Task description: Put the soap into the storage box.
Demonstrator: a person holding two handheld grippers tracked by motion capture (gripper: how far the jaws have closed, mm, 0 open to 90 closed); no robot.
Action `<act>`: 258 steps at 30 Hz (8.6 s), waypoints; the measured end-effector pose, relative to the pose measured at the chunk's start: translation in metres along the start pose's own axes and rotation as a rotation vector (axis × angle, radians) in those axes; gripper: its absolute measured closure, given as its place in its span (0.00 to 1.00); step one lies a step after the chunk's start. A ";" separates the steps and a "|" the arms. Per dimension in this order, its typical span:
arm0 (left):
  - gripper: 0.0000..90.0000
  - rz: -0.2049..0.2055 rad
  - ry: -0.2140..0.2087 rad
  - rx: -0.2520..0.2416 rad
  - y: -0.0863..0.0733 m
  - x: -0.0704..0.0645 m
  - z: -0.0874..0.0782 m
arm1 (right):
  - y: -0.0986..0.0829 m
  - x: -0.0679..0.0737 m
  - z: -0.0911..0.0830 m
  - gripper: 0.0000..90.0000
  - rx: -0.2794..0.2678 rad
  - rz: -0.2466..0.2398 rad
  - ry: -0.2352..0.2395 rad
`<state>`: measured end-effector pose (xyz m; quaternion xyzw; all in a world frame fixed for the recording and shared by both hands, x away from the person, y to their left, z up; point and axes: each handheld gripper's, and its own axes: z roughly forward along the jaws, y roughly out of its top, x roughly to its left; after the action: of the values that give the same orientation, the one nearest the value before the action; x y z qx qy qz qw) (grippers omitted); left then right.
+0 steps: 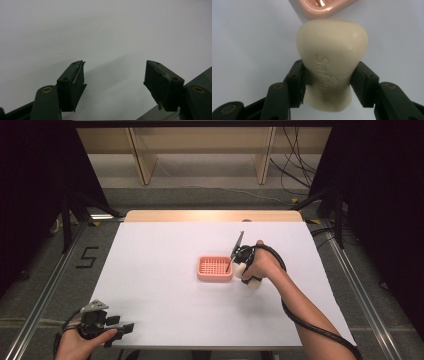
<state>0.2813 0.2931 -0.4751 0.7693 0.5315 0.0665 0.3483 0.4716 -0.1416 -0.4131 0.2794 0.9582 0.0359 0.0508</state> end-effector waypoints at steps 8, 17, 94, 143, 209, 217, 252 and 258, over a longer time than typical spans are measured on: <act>0.35 0.010 -0.004 0.006 0.000 0.001 -0.001 | 0.006 -0.001 -0.001 0.55 0.003 -0.015 -0.009; 0.35 0.012 -0.008 0.008 0.000 0.001 -0.001 | 0.013 -0.001 -0.004 0.55 0.003 -0.034 -0.023; 0.35 0.002 0.002 -0.004 0.000 0.001 -0.001 | 0.057 0.001 -0.017 0.55 0.014 -0.151 -0.073; 0.35 -0.001 -0.007 0.002 0.000 0.000 0.000 | 0.083 0.005 -0.018 0.56 0.003 -0.176 -0.080; 0.35 -0.002 -0.008 -0.006 -0.001 0.001 -0.001 | 0.106 0.011 -0.013 0.56 -0.001 -0.217 -0.087; 0.35 0.006 -0.018 -0.001 -0.001 0.001 -0.001 | 0.106 0.012 -0.010 0.56 -0.004 -0.233 -0.091; 0.35 -0.002 -0.007 -0.004 -0.001 0.000 -0.001 | 0.112 0.012 0.009 0.56 -0.013 -0.230 -0.068; 0.35 -0.001 -0.010 -0.002 -0.001 0.001 -0.001 | 0.113 0.011 0.015 0.56 -0.021 -0.243 -0.055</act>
<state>0.2805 0.2945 -0.4747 0.7689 0.5301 0.0631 0.3518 0.5245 -0.0399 -0.4174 0.1613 0.9828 0.0317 0.0837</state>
